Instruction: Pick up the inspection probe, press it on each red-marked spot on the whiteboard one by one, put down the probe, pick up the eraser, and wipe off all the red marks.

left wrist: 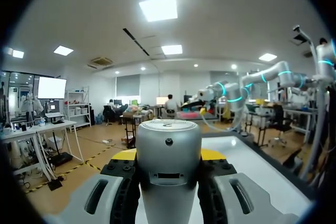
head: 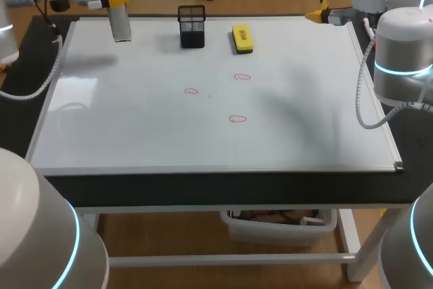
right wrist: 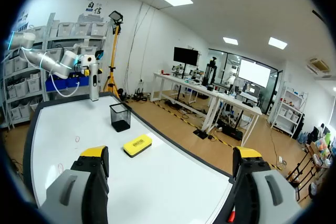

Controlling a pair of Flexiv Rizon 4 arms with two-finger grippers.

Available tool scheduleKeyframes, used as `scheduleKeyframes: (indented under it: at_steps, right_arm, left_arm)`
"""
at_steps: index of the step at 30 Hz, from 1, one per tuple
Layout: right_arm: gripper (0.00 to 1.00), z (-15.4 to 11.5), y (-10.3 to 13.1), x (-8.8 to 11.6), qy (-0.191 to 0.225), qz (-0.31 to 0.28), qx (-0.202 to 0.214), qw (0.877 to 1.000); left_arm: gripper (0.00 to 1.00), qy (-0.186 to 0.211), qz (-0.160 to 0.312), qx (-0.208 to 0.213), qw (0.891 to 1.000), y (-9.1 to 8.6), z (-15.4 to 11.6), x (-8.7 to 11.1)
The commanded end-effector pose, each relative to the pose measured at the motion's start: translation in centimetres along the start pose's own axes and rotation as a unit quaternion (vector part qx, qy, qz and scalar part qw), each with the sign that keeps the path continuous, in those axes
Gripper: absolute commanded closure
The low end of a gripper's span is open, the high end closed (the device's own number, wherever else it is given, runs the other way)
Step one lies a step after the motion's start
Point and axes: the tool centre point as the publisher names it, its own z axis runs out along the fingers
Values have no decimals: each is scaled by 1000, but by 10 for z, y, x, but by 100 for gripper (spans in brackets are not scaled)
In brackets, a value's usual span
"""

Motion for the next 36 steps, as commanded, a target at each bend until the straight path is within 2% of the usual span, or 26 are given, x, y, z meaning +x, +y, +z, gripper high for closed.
scheduleKeyframes:
  at_steps: [1,19,26,36]
  right_arm:
    - [0,0,0,0,1,0,1,1000]
    - [0,4,0,-4,1,-1,1,1000]
    - [0,27,-2,-21,33,-8,8,999]
    - [0,52,-3,-37,99,-26,28,994]
  left_arm:
    - [100,-71,1,-4,997,-4,1,7]
    - [100,-71,1,-4,997,-4,1,7]
    - [100,-71,1,-4,997,-4,1,7]
    - [100,-71,1,-4,997,-4,1,7]
